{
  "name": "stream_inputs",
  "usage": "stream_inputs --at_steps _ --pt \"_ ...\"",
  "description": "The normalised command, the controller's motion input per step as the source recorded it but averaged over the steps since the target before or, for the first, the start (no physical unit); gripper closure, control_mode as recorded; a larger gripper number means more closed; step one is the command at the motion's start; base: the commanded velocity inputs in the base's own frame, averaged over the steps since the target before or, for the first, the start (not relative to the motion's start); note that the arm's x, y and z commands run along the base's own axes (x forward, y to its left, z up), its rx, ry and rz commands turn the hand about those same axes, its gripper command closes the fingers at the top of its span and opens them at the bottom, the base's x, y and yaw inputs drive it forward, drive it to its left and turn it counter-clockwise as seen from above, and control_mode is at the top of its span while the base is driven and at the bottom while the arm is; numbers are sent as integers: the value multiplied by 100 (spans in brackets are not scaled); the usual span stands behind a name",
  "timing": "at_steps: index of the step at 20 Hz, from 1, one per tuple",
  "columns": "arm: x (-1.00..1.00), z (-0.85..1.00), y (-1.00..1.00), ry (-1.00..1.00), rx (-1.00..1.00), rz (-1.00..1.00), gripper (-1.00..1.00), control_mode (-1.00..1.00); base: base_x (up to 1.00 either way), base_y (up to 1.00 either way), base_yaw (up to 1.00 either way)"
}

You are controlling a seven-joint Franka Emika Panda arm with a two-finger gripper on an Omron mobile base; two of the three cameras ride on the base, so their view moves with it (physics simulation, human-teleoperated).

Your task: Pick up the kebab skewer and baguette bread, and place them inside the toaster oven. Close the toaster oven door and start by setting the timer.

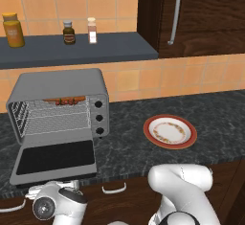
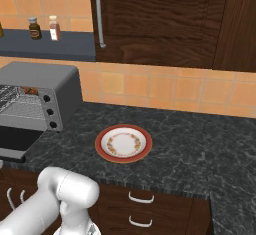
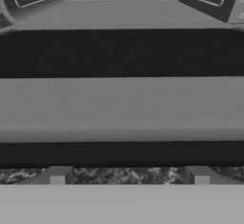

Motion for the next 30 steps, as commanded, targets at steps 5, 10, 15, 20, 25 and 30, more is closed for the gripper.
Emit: stream_inputs --at_steps 5,10,15,20,25,30 --pt "33 38 0 -10 6 0 -100 -100 0 0 0" --pt "34 42 0 -9 6 0 -100 -100 0 0 0" --pt "38 41 0 -8 5 0 -100 -100 0 0 0" --pt "39 40 0 -8 4 0 -100 -100 0 0 0" --pt "47 33 0 -5 3 0 -100 -100 0 0 0" --pt "46 25 0 -1 3 0 -100 -100 0 0 0"
